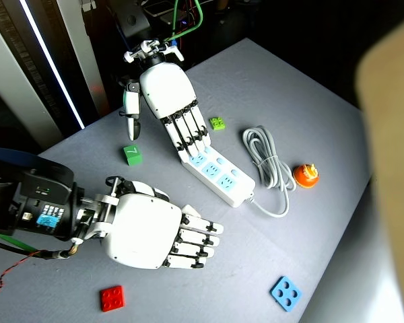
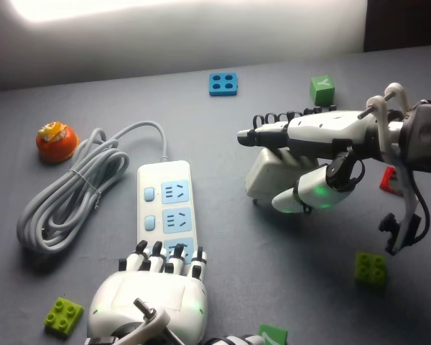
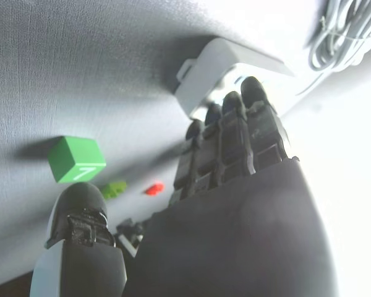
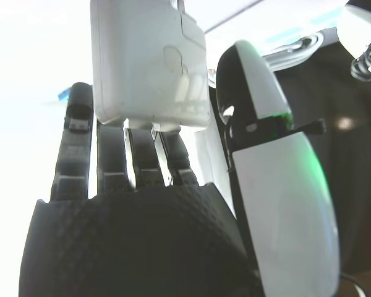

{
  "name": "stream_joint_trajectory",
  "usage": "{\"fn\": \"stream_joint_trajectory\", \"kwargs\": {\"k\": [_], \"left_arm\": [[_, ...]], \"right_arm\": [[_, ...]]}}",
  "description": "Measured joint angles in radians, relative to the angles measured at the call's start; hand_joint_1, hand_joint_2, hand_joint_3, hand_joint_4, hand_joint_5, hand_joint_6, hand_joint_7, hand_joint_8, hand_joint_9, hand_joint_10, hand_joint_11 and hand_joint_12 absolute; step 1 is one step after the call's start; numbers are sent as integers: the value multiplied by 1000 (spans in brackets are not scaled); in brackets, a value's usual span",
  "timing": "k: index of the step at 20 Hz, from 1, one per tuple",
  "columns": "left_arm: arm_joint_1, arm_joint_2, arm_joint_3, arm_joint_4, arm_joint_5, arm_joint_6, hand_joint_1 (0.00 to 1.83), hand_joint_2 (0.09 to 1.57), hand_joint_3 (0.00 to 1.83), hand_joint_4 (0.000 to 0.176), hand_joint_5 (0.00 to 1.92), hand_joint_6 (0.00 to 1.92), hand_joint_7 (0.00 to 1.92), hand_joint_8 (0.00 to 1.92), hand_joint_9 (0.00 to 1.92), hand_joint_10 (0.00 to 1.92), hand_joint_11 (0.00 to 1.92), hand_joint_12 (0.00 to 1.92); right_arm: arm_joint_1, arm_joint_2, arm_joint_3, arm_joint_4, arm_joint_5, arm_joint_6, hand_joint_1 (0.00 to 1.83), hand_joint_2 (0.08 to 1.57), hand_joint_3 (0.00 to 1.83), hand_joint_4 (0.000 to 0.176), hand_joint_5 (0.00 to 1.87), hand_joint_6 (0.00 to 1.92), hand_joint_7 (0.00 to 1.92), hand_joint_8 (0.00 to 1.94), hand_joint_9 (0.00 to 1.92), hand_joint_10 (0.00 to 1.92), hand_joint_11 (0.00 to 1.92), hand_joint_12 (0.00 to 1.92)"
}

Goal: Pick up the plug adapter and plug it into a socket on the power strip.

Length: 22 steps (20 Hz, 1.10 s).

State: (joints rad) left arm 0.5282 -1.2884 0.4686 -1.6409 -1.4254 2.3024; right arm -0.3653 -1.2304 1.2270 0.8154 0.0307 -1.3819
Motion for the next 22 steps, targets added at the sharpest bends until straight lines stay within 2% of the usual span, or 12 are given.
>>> {"fn": "stream_joint_trajectory", "kwargs": {"k": [2,4,5,8,11,13,15,18,22], "left_arm": [[-2,0,0,-4,0,0,61,1168,2,0,35,0,34,0,21,0,0,164],[-2,0,0,-4,0,0,63,1163,0,0,68,3,68,2,53,1,0,234],[-2,0,0,-4,0,0,74,1164,0,0,66,1,63,2,43,3,0,188],[-3,0,0,-4,0,0,28,1175,3,0,47,0,58,0,37,0,0,185],[-6,0,0,-7,-1,0,90,1174,0,0,69,4,76,3,52,2,0,168],[-7,0,0,-5,-2,0,94,1166,0,0,82,0,87,0,70,0,0,224],[-11,1,0,-8,-2,0,51,1177,3,0,43,0,46,0,28,0,0,144],[-11,1,-3,-13,-2,0,75,1175,0,0,51,3,55,3,38,4,0,171],[-7,3,-10,-10,-2,0,56,1182,1,0,51,0,73,3,51,3,0,195]], "right_arm": [[0,-13,17,-17,5,-1,911,1209,8,0,80,1,66,0,93,0,0,432],[0,-27,40,-17,5,-2,864,1223,6,0,95,4,83,4,111,4,0,501],[0,-30,49,-17,7,-2,956,1188,0,0,146,14,124,11,145,10,0,575],[-2,-42,69,-17,9,-3,1008,1172,0,0,192,11,186,10,196,10,0,735],[-3,-55,80,-17,10,-3,971,1213,9,0,247,17,217,10,219,10,0,772],[-10,-66,89,-18,16,-3,1006,1184,0,0,313,19,294,16,284,17,0,889],[-14,-72,97,-18,11,-3,1052,1179,0,0,404,14,386,8,360,11,0,1060],[-14,-72,98,-19,15,-3,1043,1190,3,0,436,8,444,15,422,21,9,1114],[-14,-72,98,-19,15,-3,1113,1170,1,0,629,17,610,6,586,17,195,1144]]}}
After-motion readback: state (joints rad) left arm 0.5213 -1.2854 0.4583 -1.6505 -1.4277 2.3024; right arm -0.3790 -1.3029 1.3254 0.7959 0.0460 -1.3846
